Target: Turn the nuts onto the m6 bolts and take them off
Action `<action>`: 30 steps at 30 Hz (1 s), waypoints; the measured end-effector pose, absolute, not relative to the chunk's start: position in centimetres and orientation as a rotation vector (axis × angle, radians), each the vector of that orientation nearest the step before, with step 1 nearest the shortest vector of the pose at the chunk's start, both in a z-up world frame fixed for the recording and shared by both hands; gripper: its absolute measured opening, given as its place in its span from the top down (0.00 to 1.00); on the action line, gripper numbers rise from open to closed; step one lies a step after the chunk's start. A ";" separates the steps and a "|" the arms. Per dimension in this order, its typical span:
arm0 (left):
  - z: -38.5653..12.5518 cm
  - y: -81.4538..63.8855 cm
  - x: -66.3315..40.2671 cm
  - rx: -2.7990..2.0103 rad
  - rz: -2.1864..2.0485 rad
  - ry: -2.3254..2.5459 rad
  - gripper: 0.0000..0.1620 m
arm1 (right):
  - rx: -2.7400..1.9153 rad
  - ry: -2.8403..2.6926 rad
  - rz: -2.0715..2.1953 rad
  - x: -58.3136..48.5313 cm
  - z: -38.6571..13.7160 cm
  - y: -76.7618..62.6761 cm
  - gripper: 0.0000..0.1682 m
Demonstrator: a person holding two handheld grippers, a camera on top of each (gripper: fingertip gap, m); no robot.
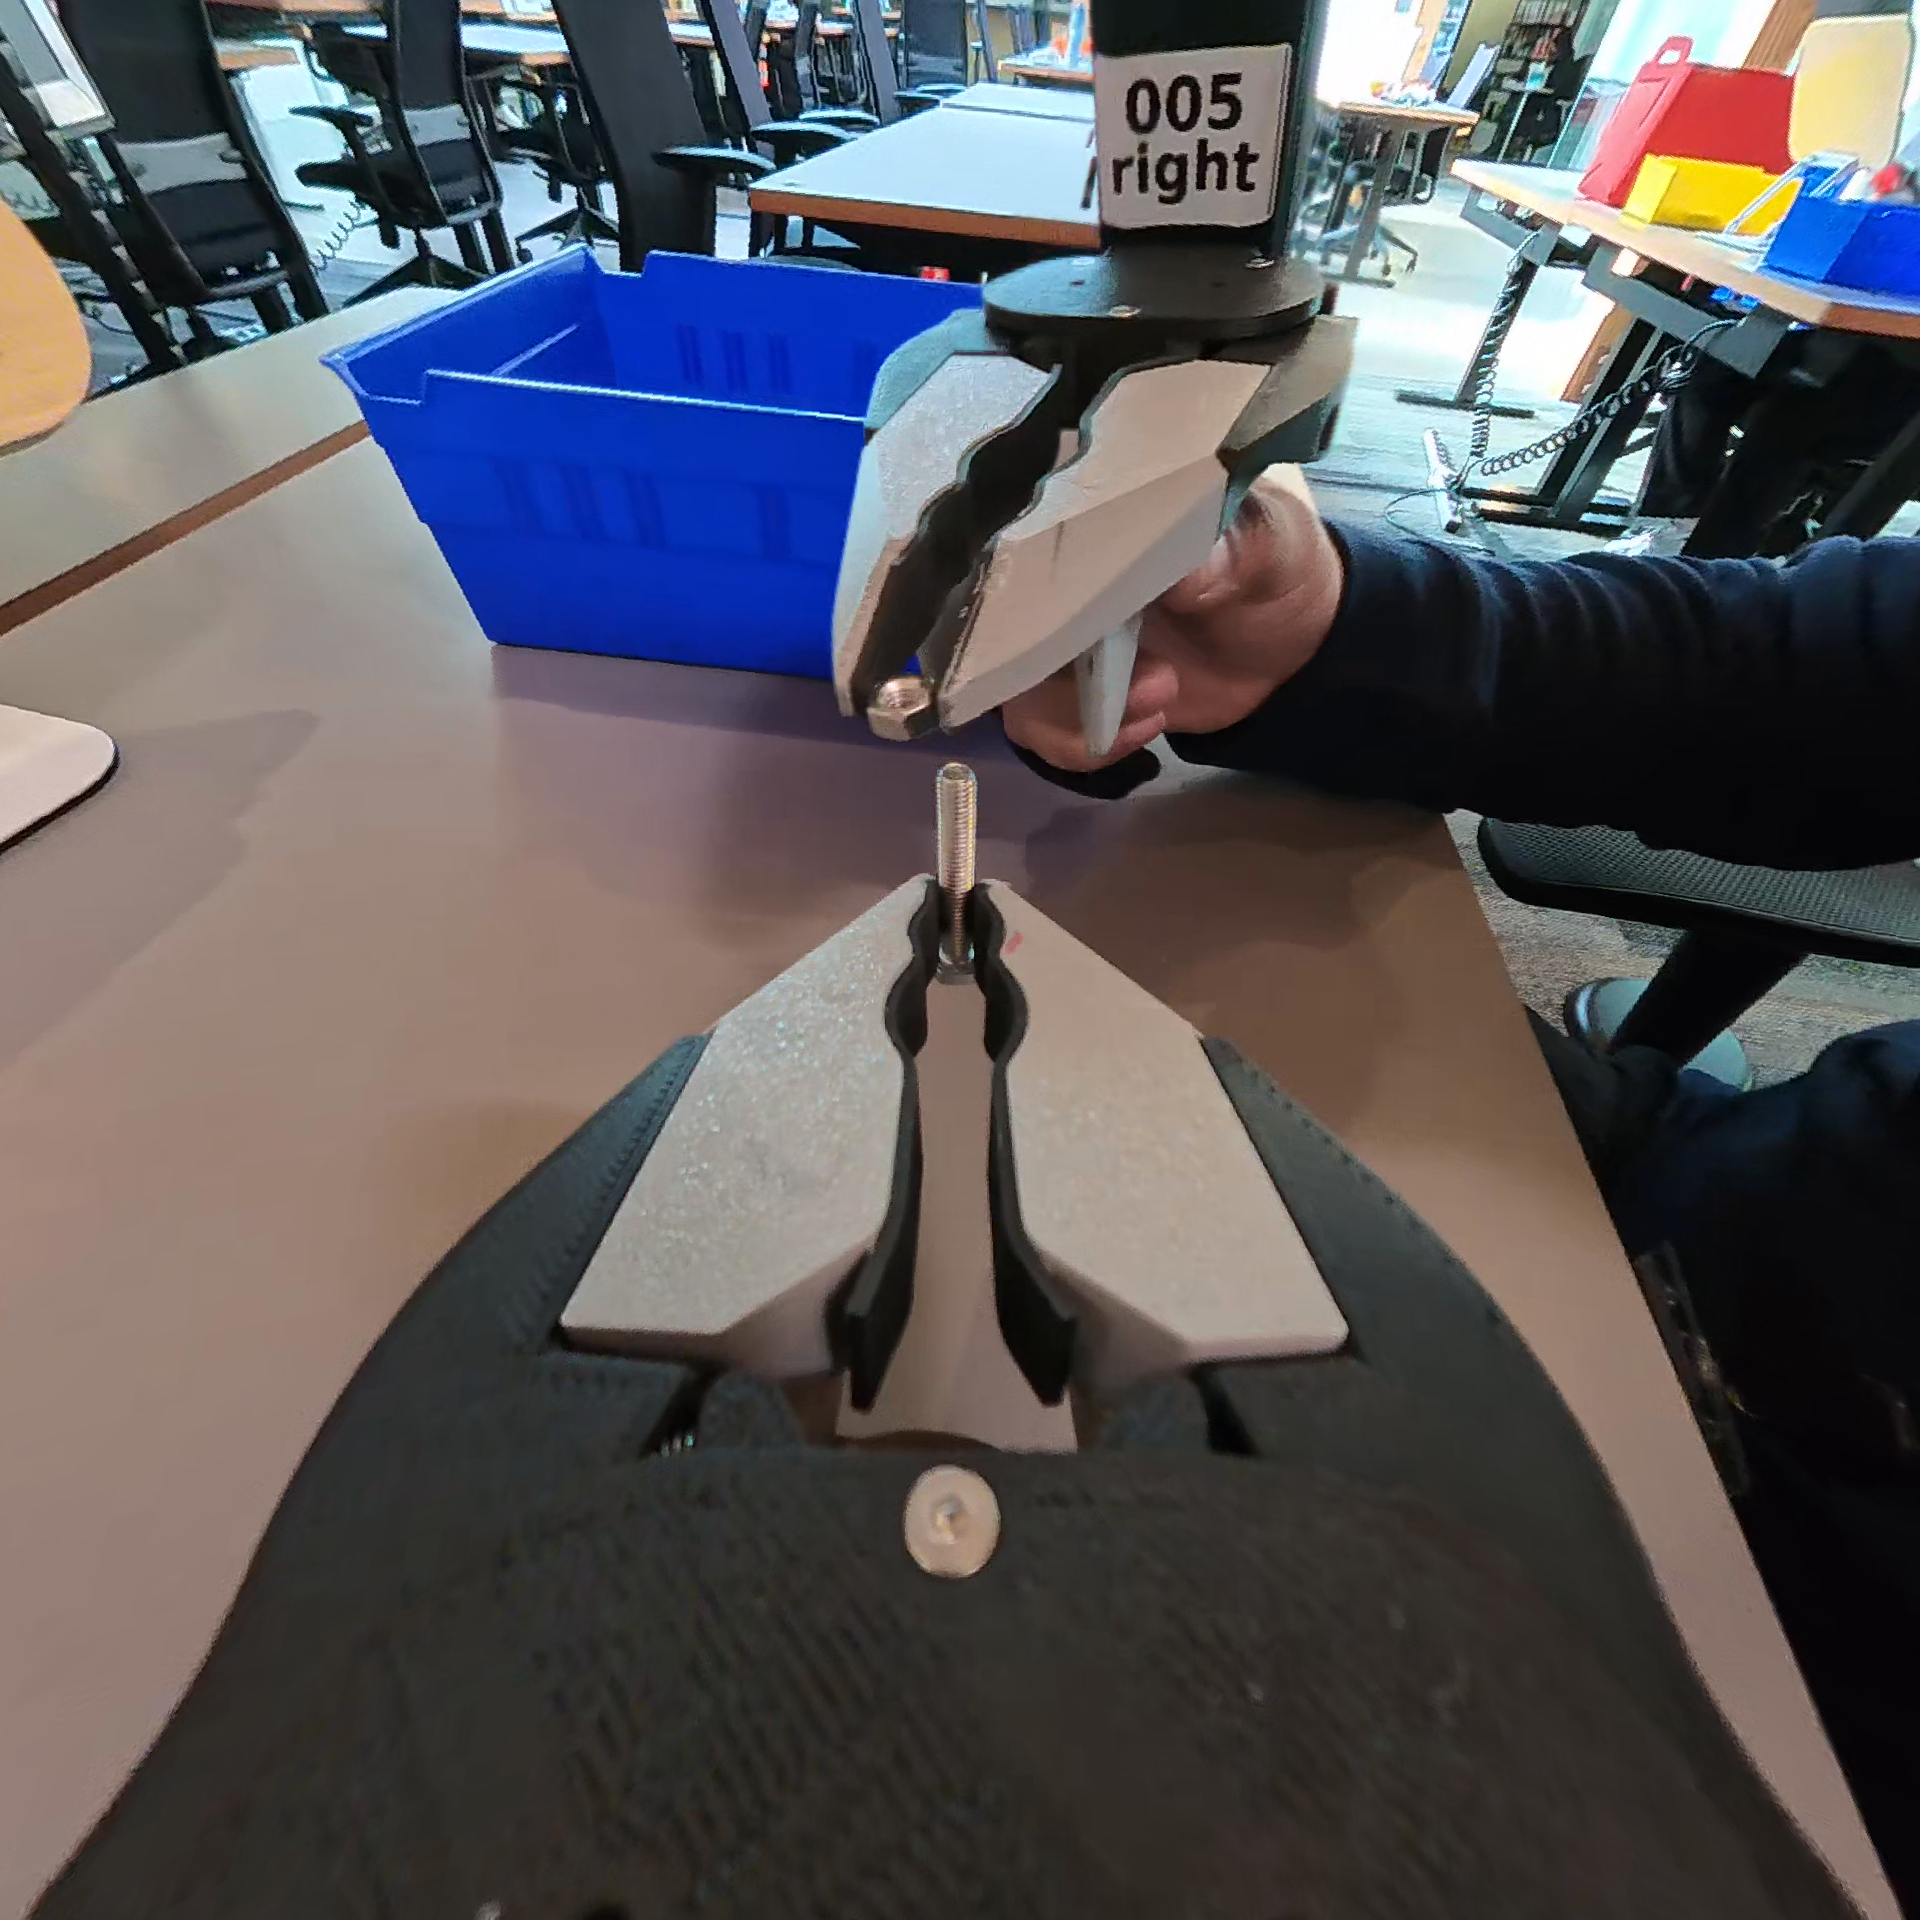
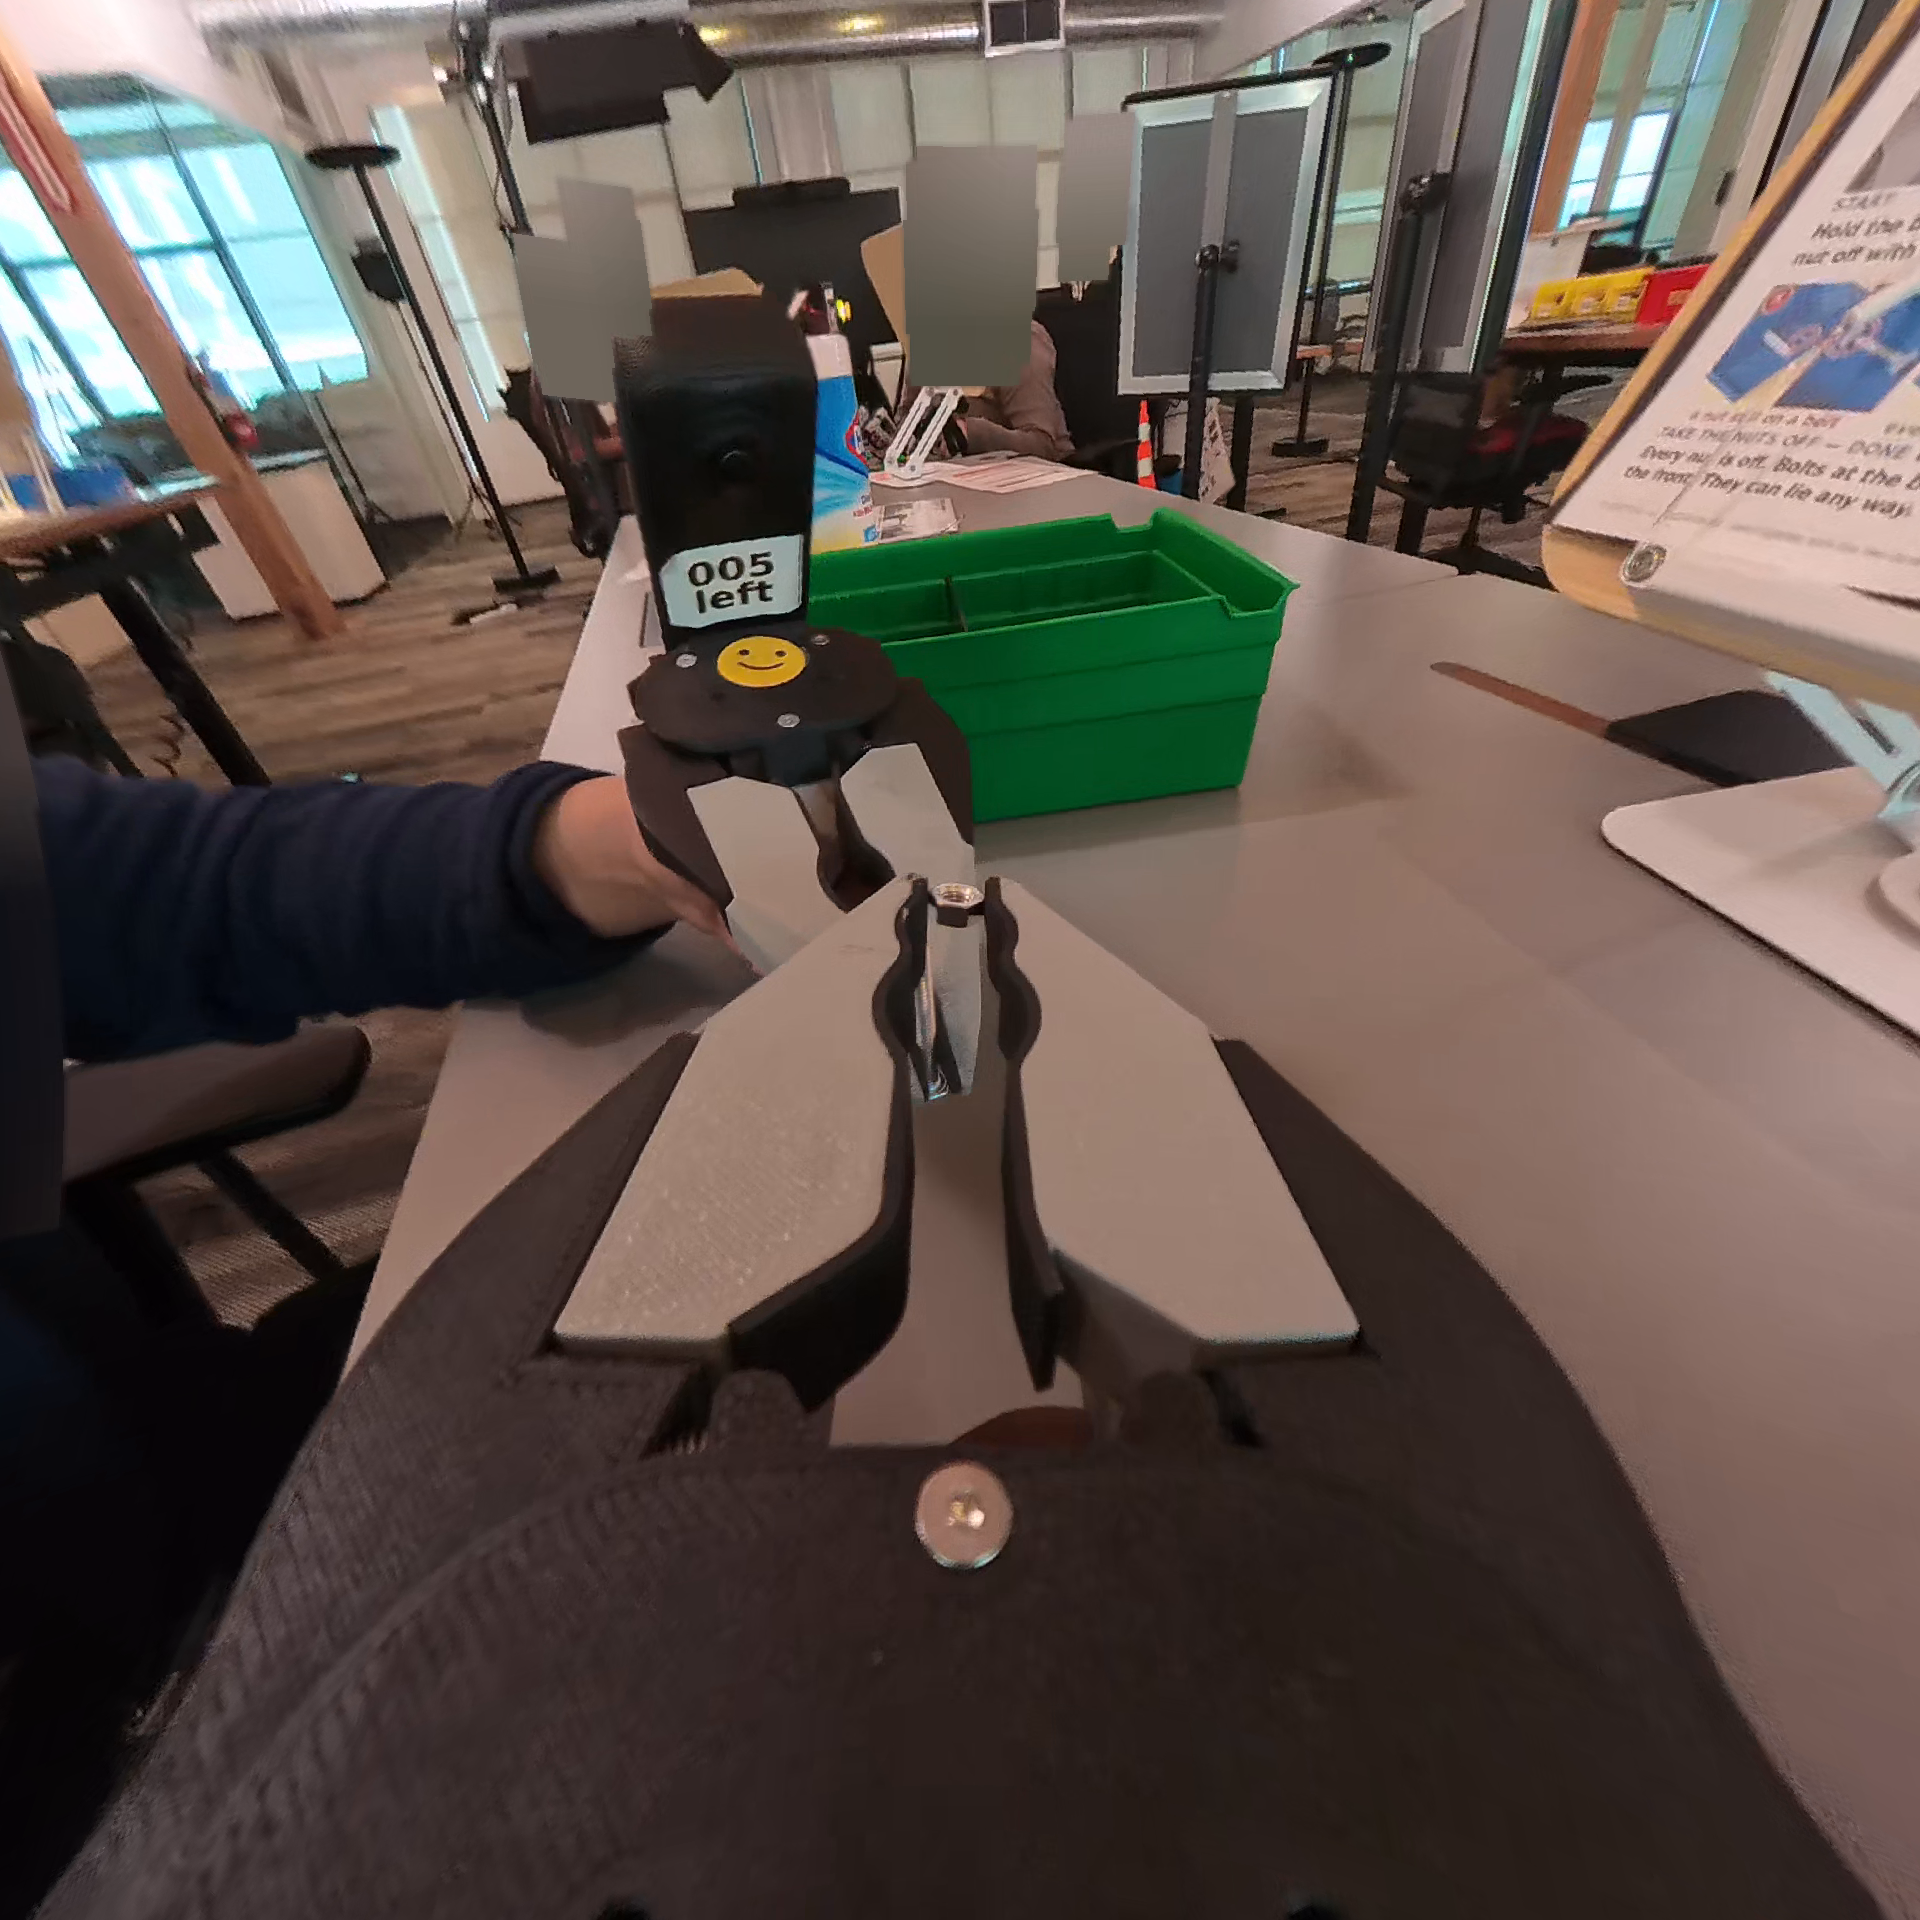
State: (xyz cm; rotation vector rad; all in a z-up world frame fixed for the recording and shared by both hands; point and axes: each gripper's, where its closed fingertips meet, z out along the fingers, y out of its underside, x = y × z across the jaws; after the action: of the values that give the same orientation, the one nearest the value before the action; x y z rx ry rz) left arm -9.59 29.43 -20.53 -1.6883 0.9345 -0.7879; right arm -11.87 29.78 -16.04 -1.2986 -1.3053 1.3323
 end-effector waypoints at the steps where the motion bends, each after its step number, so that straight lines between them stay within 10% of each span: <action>1: -20.5 29.4 -9.6 -1.694 -0.790 0.931 0.98 | -1.304 -1.293 1.349 -11.8 -16.0 29.9 0.96; 30: -20.5 29.9 -10.1 -1.725 -0.837 0.862 0.98 | -1.316 -1.306 1.338 -12.4 -16.7 29.8 0.96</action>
State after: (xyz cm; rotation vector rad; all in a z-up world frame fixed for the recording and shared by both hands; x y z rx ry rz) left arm -10.14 29.91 -20.46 -1.7250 0.8624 -0.8373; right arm -12.41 29.85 -16.68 -1.3163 -1.3063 1.3382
